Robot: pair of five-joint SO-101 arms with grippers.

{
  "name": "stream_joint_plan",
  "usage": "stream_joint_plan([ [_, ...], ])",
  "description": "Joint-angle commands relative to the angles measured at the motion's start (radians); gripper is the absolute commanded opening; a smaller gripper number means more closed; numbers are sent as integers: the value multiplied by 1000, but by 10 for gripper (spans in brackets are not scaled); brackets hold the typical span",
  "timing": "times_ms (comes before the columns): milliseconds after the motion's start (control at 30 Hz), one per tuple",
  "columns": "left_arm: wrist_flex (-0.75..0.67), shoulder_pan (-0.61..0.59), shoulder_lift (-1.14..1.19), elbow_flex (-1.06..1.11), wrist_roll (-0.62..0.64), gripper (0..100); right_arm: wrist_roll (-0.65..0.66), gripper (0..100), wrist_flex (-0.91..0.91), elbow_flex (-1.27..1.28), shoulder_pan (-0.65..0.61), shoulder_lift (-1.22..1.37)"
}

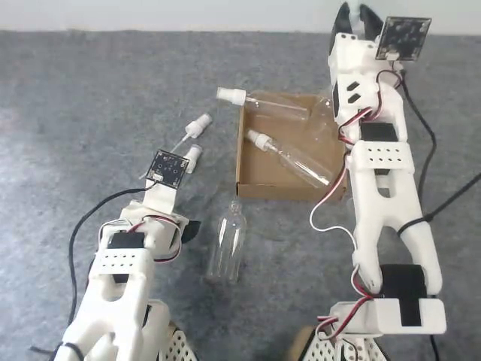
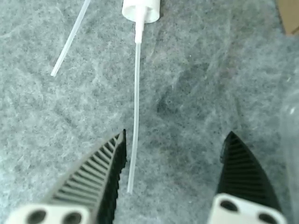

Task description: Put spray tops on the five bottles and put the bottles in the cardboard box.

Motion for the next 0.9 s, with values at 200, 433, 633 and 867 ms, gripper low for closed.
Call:
stream_joint_plan([
  [200, 9, 3, -32, -4, -11, 306, -9, 6, -27, 64, -5, -10],
  [433, 9, 3, -32, -4, -11, 306, -6, 6, -176, 157, -7, 2],
  [633, 9, 3, -32, -4, -11, 306, -8, 6, -265, 173, -5, 102],
  [867, 9, 3, -32, -4, -11, 306, -9, 6, -311, 178, -4, 162],
])
